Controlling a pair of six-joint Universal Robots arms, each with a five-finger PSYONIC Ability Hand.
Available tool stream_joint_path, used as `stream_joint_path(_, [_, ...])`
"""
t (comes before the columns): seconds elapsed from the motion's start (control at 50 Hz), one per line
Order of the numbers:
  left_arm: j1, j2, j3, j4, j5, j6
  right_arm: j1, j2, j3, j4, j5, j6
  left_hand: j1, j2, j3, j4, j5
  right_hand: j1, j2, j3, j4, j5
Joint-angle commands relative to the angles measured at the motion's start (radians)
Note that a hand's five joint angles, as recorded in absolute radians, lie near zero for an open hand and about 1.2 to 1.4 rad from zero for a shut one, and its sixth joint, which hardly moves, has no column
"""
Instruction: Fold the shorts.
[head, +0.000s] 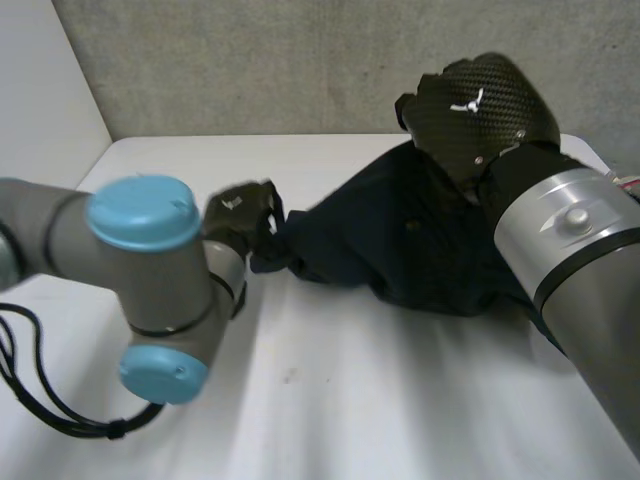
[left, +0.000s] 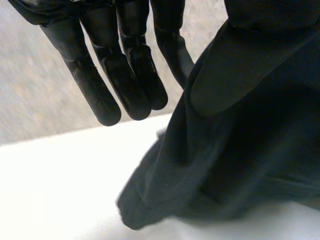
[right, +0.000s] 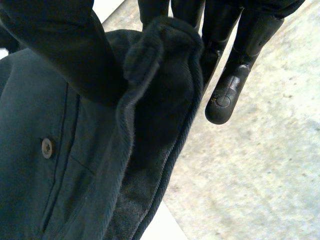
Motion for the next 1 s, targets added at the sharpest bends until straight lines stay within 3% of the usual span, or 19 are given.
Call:
stream_joint_path(0.02, [0.106, 0.314, -0.069, 0.002, 0.017, 0.276, -0.039, -0.012, -0.055, -0.003, 0.000, -0.080, 0.265, 0.207, 0.210, 0.202, 0.255, 0.409, 0.230, 0.215, 0.206, 0.237])
stream_joint_path(0.1, [0.112, 0.467, -0.076, -0.003, 0.032, 0.378, -0.040, -0.012, -0.100, -0.002, 0.005, -0.081, 0.265, 0.207, 0.210, 0.202, 0.255, 0.409, 0.230, 0.215, 0.206, 0.237])
stream_joint_path(0.24, [0.121, 0.653, -0.076, -0.049, 0.096, 0.403, -0.046, -0.023, -0.163, 0.004, 0.010, -0.083, 0.265, 0.207, 0.210, 0.202, 0.255, 0.409, 0.230, 0.215, 0.206, 0.237])
stream_joint_path(0.38, [0.124, 0.646, -0.066, -0.142, 0.124, 0.404, -0.057, -0.021, -0.198, 0.084, 0.005, -0.085, 0.265, 0.207, 0.210, 0.202, 0.255, 0.409, 0.230, 0.215, 0.206, 0.237])
stream_joint_path(0.54, [0.124, 0.422, -0.029, -0.152, 0.121, 0.463, -0.105, 0.164, -0.230, 0.122, -0.019, -0.080, 0.265, 0.207, 0.210, 0.202, 0.255, 0.409, 0.230, 0.215, 0.206, 0.237])
stream_joint_path(0.7, [0.123, 0.053, 0.230, -0.126, 0.118, 0.678, -0.112, 0.469, -0.441, 0.044, -0.019, -0.062, 0.265, 0.207, 0.210, 0.202, 0.255, 0.409, 0.230, 0.215, 0.206, 0.237])
stream_joint_path(0.74, [0.124, -0.001, 0.302, -0.085, 0.121, 0.717, -0.112, 0.528, -0.509, -0.018, -0.015, -0.057, 0.265, 0.207, 0.210, 0.202, 0.255, 0.409, 0.230, 0.215, 0.206, 0.237])
stream_joint_path(0.82, [0.124, -0.077, 0.449, 0.148, 0.121, 0.776, -0.115, 0.620, -0.641, -0.254, -0.013, -0.058, 0.265, 0.207, 0.210, 0.202, 0.255, 0.409, 0.230, 0.215, 0.206, 0.237])
stream_joint_path(0.84, [0.127, -0.077, 0.465, 0.276, 0.126, 0.789, -0.126, 0.629, -0.664, -0.367, -0.016, -0.054, 0.265, 0.207, 0.210, 0.202, 0.255, 0.409, 0.230, 0.215, 0.206, 0.237])
stream_joint_path(0.9, [0.131, -0.074, 0.462, 0.496, 0.129, 0.792, -0.144, 0.623, -0.666, -0.544, -0.013, -0.054, 0.265, 0.207, 0.210, 0.202, 0.255, 0.409, 0.230, 0.215, 0.206, 0.237])
stream_joint_path(0.92, [0.135, -0.060, 0.451, 0.631, 0.124, 0.792, -0.146, 0.612, -0.657, -0.641, -0.012, -0.052, 0.265, 0.207, 0.210, 0.202, 0.255, 0.409, 0.230, 0.215, 0.206, 0.237])
stream_joint_path(1.0, [0.141, 0.023, 0.379, 0.779, 0.127, 0.794, -0.146, 0.565, -0.614, -0.766, -0.015, -0.048, 0.265, 0.207, 0.210, 0.202, 0.255, 0.409, 0.230, 0.215, 0.206, 0.237])
